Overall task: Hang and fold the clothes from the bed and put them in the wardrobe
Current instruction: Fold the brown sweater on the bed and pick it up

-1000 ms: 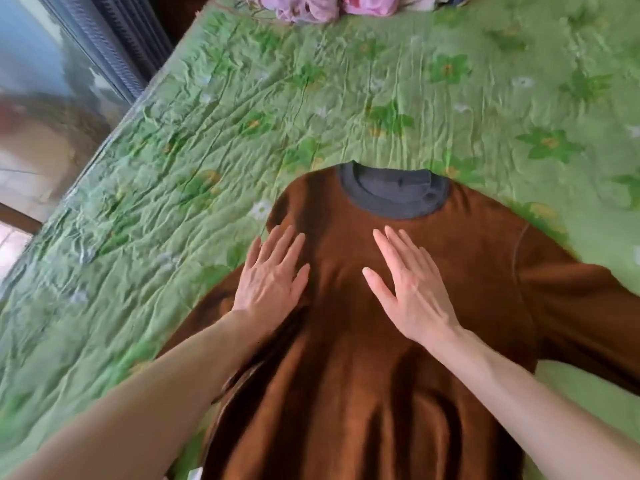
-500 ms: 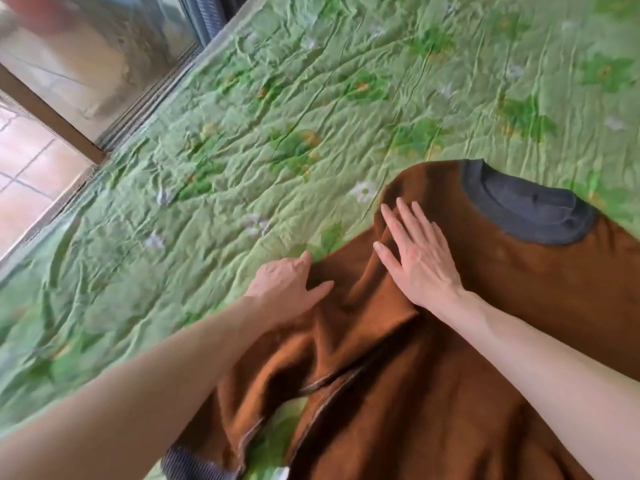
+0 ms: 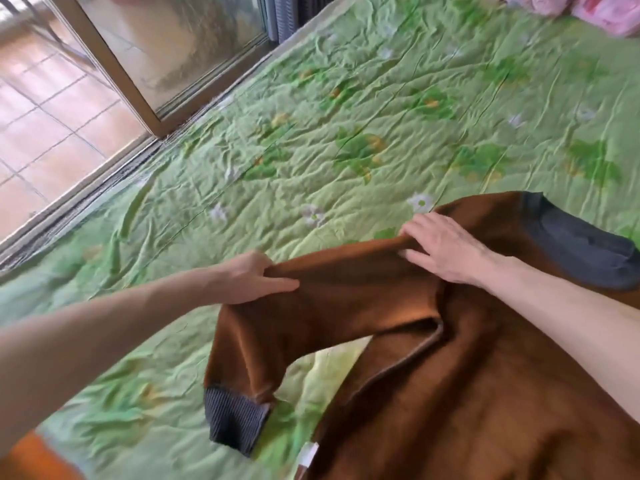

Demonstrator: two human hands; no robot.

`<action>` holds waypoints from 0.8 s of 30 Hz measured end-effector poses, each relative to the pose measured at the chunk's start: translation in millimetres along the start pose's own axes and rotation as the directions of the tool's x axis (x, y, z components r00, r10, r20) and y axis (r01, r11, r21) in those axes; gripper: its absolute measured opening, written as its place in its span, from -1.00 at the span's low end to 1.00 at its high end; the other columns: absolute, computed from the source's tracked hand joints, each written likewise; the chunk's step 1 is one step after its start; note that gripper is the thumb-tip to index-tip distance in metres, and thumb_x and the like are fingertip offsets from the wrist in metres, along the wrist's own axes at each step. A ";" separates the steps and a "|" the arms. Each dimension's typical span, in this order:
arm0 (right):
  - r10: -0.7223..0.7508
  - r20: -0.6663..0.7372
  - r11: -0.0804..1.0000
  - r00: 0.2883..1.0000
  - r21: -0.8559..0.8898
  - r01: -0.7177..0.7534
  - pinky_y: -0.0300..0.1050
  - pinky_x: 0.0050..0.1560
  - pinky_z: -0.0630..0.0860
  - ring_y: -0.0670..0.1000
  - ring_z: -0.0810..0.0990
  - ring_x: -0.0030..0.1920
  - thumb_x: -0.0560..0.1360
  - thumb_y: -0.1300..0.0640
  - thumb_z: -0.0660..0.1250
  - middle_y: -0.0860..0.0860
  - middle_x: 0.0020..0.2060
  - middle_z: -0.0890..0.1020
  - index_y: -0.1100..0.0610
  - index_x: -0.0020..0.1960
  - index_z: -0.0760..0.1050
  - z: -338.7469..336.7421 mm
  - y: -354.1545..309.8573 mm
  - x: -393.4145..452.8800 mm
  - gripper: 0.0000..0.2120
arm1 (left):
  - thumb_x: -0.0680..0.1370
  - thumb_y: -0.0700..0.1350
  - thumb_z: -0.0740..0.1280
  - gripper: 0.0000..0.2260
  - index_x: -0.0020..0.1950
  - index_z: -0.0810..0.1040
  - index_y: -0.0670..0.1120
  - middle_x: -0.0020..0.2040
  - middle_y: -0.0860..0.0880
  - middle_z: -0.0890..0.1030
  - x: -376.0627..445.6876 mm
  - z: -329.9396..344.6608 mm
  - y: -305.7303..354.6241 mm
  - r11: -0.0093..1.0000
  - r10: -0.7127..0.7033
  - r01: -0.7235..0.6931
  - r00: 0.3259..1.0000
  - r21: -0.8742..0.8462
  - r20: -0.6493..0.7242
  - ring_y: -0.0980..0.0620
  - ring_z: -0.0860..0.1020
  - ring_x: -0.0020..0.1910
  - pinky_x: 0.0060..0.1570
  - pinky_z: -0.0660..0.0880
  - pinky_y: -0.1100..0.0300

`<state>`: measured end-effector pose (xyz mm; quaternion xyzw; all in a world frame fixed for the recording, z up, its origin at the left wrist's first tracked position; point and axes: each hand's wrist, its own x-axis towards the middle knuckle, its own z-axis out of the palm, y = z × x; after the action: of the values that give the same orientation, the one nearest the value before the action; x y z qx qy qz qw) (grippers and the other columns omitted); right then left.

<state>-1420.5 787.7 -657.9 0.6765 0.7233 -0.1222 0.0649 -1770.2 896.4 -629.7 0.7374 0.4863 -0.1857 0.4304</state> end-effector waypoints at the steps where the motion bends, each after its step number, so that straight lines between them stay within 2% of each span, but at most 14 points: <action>1: 0.029 -0.014 0.998 0.999 0.054 -0.028 0.04 0.18 0.34 0.21 0.53 0.16 0.61 -0.15 0.17 0.08 0.07 0.53 0.14 0.21 0.49 -6.9 -3.2 6.2 -0.60 | 0.49 0.34 0.45 -0.55 -0.14 0.67 -0.07 -0.26 0.03 0.67 -3.2 -11.1 -2.8 1.000 -0.019 0.019 1.000 0.000 -0.024 0.10 0.63 -0.30 -0.33 0.49 0.26; 3: 0.079 -0.110 0.988 0.991 0.139 -0.064 0.07 0.13 0.33 0.23 0.52 0.16 0.63 0.01 0.30 0.10 0.08 0.51 0.16 0.19 0.45 -16.9 -9.3 18.7 -0.75 | 0.43 0.39 0.47 -0.49 -0.21 0.66 -0.08 -0.33 0.05 0.65 -6.8 -33.6 -7.4 0.999 -0.049 0.049 0.996 0.008 -0.077 0.12 0.61 -0.36 -0.38 0.44 0.27; 6: 0.202 -0.182 0.966 0.962 0.201 -0.165 0.13 0.19 0.34 0.25 0.51 0.17 0.65 0.04 0.30 0.15 0.12 0.52 0.18 0.21 0.43 -21.2 -13.9 33.6 -0.76 | 0.39 0.39 0.50 -0.49 -0.31 0.65 -0.08 -0.42 0.09 0.62 -6.6 -63.0 -13.2 0.997 -0.066 0.071 0.989 0.030 -0.132 0.17 0.58 -0.44 -0.45 0.41 0.31; 10: 0.378 -0.214 0.918 0.901 0.216 -0.334 0.20 0.30 0.31 0.31 0.46 0.23 0.65 0.05 0.30 0.24 0.20 0.49 0.24 0.28 0.37 -12.1 -22.0 49.0 -0.67 | 0.24 0.44 0.52 -0.42 -0.17 0.71 -0.08 -0.31 0.03 0.70 -8.9 -87.0 -30.8 0.996 -0.081 0.082 0.995 0.019 -0.051 0.00 0.68 -0.25 -0.22 0.53 0.15; 13: 0.432 -0.214 0.894 0.876 0.228 -0.385 0.24 0.34 0.29 0.31 0.45 0.21 0.60 0.11 0.34 0.24 0.14 0.47 0.23 0.19 0.34 -0.9 -36.6 57.4 -0.72 | 0.33 0.34 0.58 -0.53 -0.12 0.71 -0.06 -0.29 0.03 0.72 -5.3 -94.3 -57.4 0.995 -0.090 0.090 0.996 0.049 0.007 -0.02 0.69 -0.22 -0.17 0.55 0.13; 17: 0.544 -0.150 0.834 0.825 0.203 -0.513 0.30 0.41 0.27 0.31 0.42 0.31 0.58 -0.03 0.41 0.22 0.22 0.44 0.16 0.21 0.34 2.3 -56.3 70.7 -0.62 | 0.42 0.19 0.59 -0.68 -0.19 0.69 -0.05 -0.29 0.00 0.68 1.6 -101.0 -98.4 0.999 -0.035 0.031 0.991 -0.033 -0.128 -0.02 0.63 -0.26 -0.29 0.46 0.19; 19: 0.503 -0.190 0.862 0.843 0.178 -0.474 0.31 0.45 0.26 0.30 0.40 0.34 0.59 -0.08 0.39 0.20 0.28 0.42 0.15 0.31 0.36 6.8 -66.8 74.6 -0.57 | 0.46 0.17 0.57 -0.71 -0.28 0.66 0.01 -0.39 0.11 0.62 2.9 -103.8 -115.4 0.998 0.005 -0.016 0.983 -0.060 -0.185 0.05 0.57 -0.34 -0.34 0.40 0.20; 21: 0.387 -0.259 0.921 0.885 0.165 -0.354 0.26 0.41 0.28 0.29 0.43 0.31 0.63 -0.13 0.32 0.17 0.30 0.46 0.12 0.41 0.41 15.1 -79.8 77.1 -0.54 | 0.46 0.21 0.56 -0.64 -0.42 0.58 0.08 -0.50 0.18 0.49 1.0 -105.9 -130.6 0.998 0.035 -0.043 0.980 -0.035 -0.195 0.08 0.48 -0.40 -0.34 0.34 0.19; 24: 0.163 -0.289 0.986 0.943 0.006 -0.168 0.17 0.24 0.38 0.25 0.50 0.09 0.60 -0.19 0.23 0.13 0.06 0.58 0.06 0.30 0.57 27.7 -90.6 81.7 -0.57 | 0.44 0.29 0.53 -0.65 -0.43 0.62 0.14 -0.45 0.19 0.55 -8.0 -112.5 -152.0 0.999 -0.028 0.031 0.994 0.020 -0.107 0.10 0.54 -0.36 -0.30 0.39 0.21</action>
<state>-1518.9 854.1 -697.7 0.7447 0.6668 -0.0095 -0.0252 -1923.4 1007.5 -630.1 0.7437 0.5173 -0.1578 0.3931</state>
